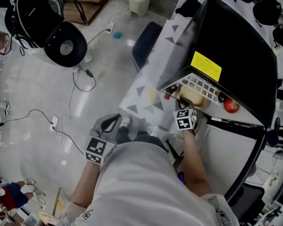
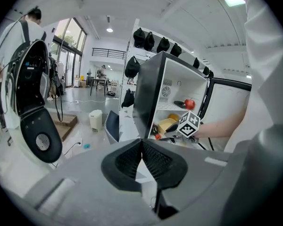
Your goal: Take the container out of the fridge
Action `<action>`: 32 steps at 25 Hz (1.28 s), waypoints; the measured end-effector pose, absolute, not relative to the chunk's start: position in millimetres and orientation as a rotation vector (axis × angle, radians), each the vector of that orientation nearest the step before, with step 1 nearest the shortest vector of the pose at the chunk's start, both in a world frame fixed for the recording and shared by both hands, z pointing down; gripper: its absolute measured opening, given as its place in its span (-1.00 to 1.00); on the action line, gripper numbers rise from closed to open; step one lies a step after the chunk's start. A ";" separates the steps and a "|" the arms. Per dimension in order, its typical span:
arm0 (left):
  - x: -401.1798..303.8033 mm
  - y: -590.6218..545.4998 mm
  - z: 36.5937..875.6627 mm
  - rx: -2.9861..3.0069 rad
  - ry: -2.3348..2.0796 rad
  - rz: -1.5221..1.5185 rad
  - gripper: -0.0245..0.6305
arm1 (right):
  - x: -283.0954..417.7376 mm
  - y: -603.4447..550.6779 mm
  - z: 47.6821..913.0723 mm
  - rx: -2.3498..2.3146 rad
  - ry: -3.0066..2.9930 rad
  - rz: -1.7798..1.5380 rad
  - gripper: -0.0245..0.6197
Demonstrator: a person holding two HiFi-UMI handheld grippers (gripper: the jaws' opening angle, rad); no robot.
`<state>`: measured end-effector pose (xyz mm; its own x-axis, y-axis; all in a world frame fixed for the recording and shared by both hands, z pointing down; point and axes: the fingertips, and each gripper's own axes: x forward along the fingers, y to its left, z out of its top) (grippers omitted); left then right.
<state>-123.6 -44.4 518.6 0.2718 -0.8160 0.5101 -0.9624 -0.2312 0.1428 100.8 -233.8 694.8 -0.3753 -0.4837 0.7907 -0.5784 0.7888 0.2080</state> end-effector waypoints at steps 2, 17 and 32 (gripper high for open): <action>-122.5 -39.4 520.5 2.108 -1.613 0.466 -0.90 | 101.5 -233.3 693.6 0.794 -2.051 0.148 -0.79; -104.0 -30.1 519.0 2.146 -1.608 0.453 -0.90 | 92.8 -207.2 653.5 0.741 -2.185 0.189 -0.84; -68.3 -78.8 508.0 2.376 -1.404 0.406 -0.90 | 95.1 -162.0 582.8 0.825 -2.322 0.349 -0.84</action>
